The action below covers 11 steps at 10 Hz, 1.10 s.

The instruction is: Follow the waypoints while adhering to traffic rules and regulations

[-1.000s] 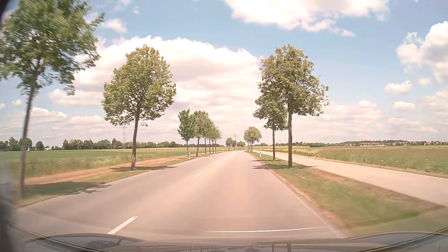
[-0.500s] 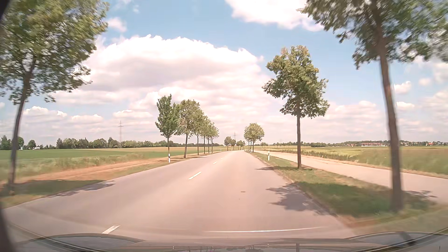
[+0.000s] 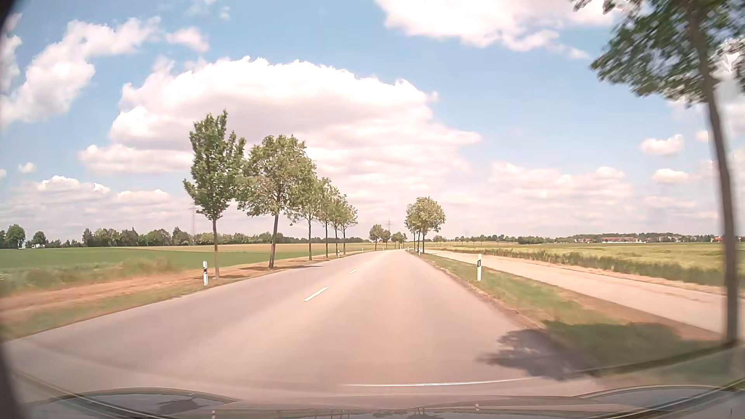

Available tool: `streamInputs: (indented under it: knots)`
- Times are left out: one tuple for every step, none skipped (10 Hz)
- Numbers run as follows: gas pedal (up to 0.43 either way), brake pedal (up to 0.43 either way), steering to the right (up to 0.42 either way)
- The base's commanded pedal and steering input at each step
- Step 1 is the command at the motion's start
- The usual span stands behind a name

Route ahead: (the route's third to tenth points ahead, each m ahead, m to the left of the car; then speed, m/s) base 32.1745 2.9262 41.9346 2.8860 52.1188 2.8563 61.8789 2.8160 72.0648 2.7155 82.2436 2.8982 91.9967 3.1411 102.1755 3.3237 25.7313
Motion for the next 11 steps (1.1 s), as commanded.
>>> streamInputs:
  knots:
    - [0.248, 0.012, -0.002]
    - [0.248, 0.012, -0.002]
    - [0.248, 0.012, -0.003]
    - [0.248, 0.012, -0.003]
    - [0.248, 0.012, -0.002]
    - [0.248, 0.012, -0.002]
    - [0.248, 0.012, -0.001]
    - [0.248, 0.012, -0.001]
    - [0.248, 0.012, -0.001]
    - [0.248, 0.012, -0.001]
    - [0.248, 0.012, -0.001]
